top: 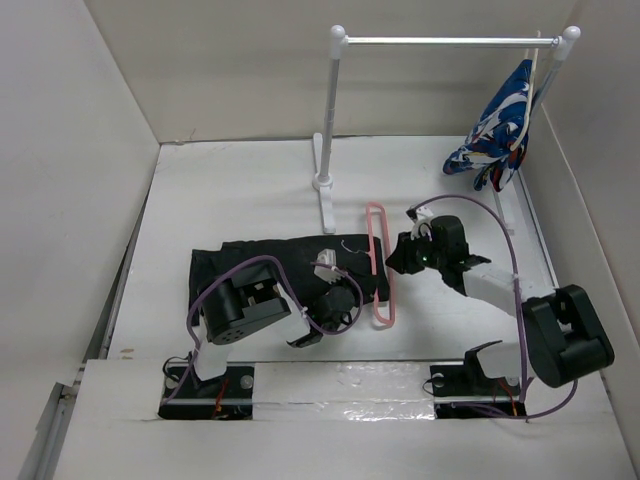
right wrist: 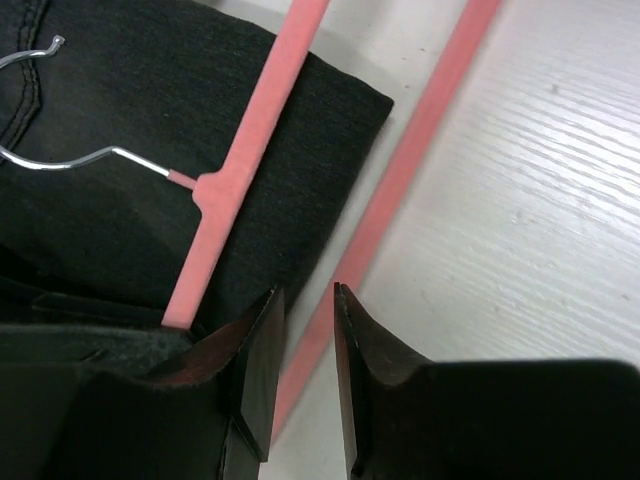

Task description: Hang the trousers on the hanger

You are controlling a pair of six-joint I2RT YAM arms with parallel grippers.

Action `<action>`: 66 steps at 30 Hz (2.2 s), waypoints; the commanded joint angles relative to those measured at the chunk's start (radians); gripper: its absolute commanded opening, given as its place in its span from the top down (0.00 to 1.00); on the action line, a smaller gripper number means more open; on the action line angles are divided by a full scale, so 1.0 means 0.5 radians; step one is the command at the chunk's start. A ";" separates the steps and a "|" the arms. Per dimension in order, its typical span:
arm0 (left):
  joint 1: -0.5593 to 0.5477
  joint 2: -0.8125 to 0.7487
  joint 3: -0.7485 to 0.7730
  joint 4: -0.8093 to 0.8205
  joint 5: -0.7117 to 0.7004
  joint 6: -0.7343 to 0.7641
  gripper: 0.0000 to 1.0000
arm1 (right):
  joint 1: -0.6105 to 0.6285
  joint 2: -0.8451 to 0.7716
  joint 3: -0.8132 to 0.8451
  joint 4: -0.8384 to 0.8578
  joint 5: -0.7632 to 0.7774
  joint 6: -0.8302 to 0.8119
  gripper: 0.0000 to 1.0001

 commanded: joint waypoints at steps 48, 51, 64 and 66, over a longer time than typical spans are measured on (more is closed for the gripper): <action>0.054 -0.592 -0.465 -0.679 -0.374 -0.004 1.00 | -0.913 -1.109 0.003 -0.429 -0.149 0.083 1.00; 0.054 -0.678 -0.471 -0.789 -0.423 -0.013 1.00 | -0.932 -1.069 -0.025 -0.410 -0.147 0.092 1.00; -0.059 -0.942 -0.214 -1.134 -0.665 0.235 1.00 | -0.932 -0.915 -0.196 -0.315 -0.064 0.116 1.00; -0.059 -0.985 -0.198 -1.161 -0.684 0.288 1.00 | -0.932 -0.921 -0.193 -0.333 -0.058 0.113 1.00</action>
